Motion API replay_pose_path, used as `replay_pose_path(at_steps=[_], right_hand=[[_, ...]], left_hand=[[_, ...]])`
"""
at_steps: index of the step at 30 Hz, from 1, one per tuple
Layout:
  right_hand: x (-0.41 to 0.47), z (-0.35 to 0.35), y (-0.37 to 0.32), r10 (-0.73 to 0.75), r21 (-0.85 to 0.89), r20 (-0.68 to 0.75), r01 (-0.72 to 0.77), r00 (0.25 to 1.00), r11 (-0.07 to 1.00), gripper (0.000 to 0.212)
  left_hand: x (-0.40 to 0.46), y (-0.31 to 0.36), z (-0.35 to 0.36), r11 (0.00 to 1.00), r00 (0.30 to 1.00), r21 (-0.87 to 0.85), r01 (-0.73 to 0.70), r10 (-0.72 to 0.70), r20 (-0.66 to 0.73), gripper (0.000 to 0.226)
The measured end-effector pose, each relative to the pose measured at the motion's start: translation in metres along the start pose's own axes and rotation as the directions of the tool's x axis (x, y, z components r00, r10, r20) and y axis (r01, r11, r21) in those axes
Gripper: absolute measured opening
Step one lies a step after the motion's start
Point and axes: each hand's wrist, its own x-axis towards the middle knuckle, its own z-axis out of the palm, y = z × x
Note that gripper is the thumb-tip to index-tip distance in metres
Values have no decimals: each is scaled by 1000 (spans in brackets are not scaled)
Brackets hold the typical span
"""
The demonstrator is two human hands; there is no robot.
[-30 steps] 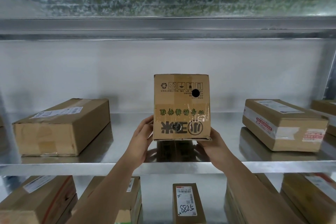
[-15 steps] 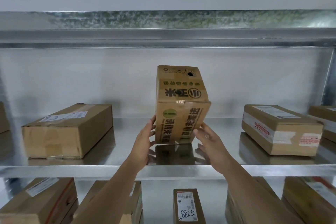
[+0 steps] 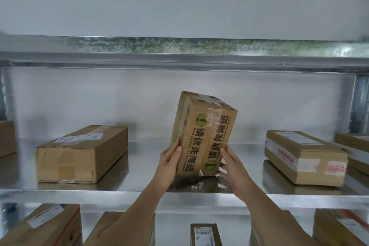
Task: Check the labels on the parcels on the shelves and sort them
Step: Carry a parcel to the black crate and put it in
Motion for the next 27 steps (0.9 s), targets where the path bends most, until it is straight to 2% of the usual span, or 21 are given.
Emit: replay_pose_path(at_steps=[1, 2, 4, 6, 8, 10, 12, 15, 17, 20, 21, 24, 25, 27], right_hand=[[0, 2, -3, 18, 19, -10, -18, 1000, 1000, 27], [0, 3, -5, 29, 33, -17, -29, 999, 999, 28], [4, 4, -8, 43, 47, -42, -41, 998, 998, 32], [7, 3, -10, 70, 47, -69, -67, 995, 997, 35], [7, 1, -13, 47, 21, -78, -46, 996, 999, 37], [4, 1, -17, -42, 26, -54, 44, 998, 999, 39], [-1, 2, -25, -115, 76, -9, 116, 993, 990, 41], [-3, 7, -41, -200, 77, 17, 198, 980, 977, 39], [-5, 15, -50, -242, -30, 44, 243, 969, 969, 37], [-12, 27, -62, -272, -184, 62, 279, 960, 943, 33], [-15, 31, -66, -266, -228, 63, 273, 962, 934, 42], [-14, 38, -72, -148, -338, 12, 144, 989, 930, 129], [-13, 39, -74, -118, -350, -2, 110, 993, 930, 143], [-13, 39, -78, -112, -361, -2, 104, 994, 927, 140]], left_hand=[[2, -2, 0, 1000, 1000, -19, -17, 17, -1, 73], [4, -4, 1, 998, 999, -47, -37, 36, -11, 74], [5, -4, 3, 993, 993, -24, -118, 117, -14, 61], [4, -2, 5, 948, 972, 220, -230, 236, -1, 55], [2, 0, 6, 852, 948, 430, -300, 316, 35, 59], [-1, 10, 7, 853, 951, 424, -305, 293, 94, 72], [-4, 24, 5, 941, 961, 216, -261, 231, 155, 85], [-7, 44, -4, 988, 981, -77, -131, 140, 135, 75], [-3, 46, -14, 964, 992, -262, -39, 68, 104, 70], [-2, 35, -23, 859, 994, -511, 24, 35, 106, 67], [-3, 31, -23, 825, 993, -564, 31, 37, 109, 63], [-8, 23, -18, 724, 989, -687, 67, 45, 144, 60], [-10, 20, -16, 696, 989, -714, 72, 46, 144, 60], [-12, 13, -13, 650, 991, -754, 92, 17, 135, 59]])
